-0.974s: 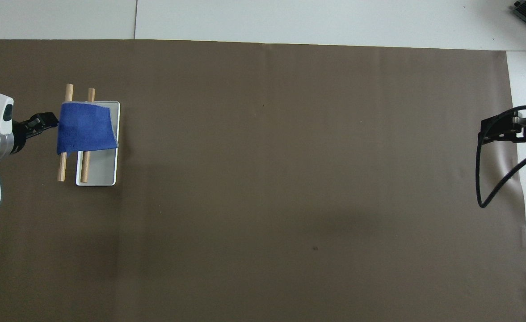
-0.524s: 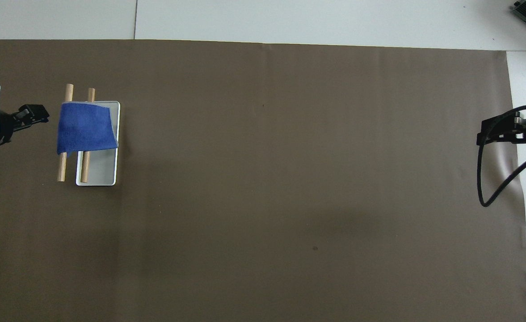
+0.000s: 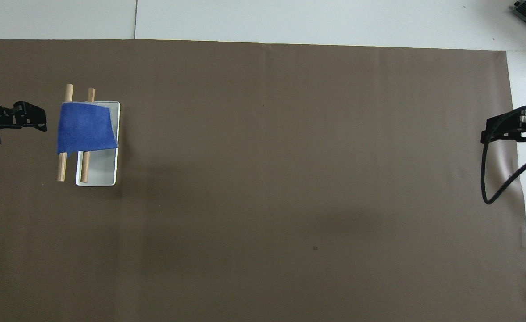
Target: Right arm passes towel to left arm to hang
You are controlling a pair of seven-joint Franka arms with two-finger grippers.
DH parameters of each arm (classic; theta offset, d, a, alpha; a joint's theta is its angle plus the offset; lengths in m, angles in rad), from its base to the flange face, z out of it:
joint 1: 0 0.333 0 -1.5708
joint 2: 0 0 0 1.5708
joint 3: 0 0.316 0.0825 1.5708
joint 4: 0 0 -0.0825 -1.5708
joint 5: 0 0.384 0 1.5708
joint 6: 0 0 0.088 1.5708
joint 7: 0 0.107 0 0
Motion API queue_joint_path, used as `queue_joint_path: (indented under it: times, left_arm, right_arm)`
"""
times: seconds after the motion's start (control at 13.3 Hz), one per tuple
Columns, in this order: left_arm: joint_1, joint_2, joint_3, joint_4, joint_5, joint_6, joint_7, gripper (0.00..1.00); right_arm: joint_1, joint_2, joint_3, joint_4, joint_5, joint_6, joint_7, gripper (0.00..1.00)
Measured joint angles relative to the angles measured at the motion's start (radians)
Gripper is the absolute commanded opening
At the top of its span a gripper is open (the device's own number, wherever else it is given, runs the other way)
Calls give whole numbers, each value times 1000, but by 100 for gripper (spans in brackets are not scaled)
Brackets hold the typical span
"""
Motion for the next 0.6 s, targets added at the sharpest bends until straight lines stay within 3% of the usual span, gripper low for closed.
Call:
queue_joint_path:
  times: [0.22, 0.6]
  left_arm:
    - [-1, -21, -42, 47, -19, -91, 1, 100]
    - [-2, -113, -80, 43, -31, -168, 4, 100]
  right_arm:
    - [-21, -7, -3, -27, 0, 4, -50, 100]
    - [-42, -25, 15, -49, 0, 5, -61, 100]
